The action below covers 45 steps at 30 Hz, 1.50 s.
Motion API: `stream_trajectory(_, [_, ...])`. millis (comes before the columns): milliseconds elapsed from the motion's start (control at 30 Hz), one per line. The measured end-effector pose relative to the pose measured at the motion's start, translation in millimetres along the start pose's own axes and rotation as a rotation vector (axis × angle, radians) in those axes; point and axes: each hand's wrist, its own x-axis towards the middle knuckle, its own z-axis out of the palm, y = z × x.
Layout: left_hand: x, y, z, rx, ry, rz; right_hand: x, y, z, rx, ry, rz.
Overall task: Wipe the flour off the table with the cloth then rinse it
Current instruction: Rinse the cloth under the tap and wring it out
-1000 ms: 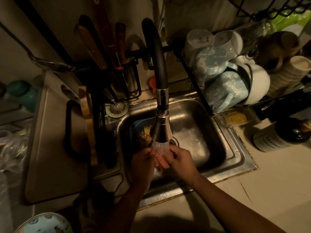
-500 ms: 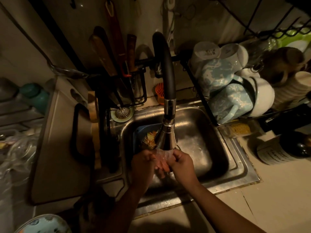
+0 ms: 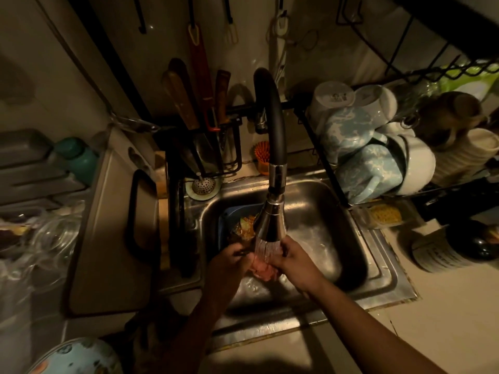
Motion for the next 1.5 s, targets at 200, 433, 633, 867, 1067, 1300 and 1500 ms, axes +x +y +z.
stream_trajectory(200, [6, 6, 6, -0.209, -0.120, -0.129, -2, -1, 6, 0.020, -0.121, 0.023])
stream_trajectory(433, [4, 14, 11, -0.270, -0.014, -0.140, -8, 6, -4, 0.013, 0.054, 0.013])
stream_trajectory(633, [6, 20, 17, -0.352, 0.161, -0.113, -15, 11, 0, -0.058, 0.104, -0.135])
stream_trajectory(867, [0, 13, 31, -0.272, 0.121, -0.104, -11, 15, 3, -0.045, 0.239, -0.143])
stream_trajectory(1067, [2, 7, 29, -0.247, 0.147, -0.141, -15, 16, 5, -0.102, 0.214, -0.159])
stream_trajectory(1300, [12, 12, 28, -0.426, 0.228, -0.125, -12, 22, 10, 0.034, 0.116, -0.038])
stream_trajectory(1500, [-1, 14, 43, -0.418, 0.191, -0.112, -2, 13, 15, 0.152, 0.223, -0.070])
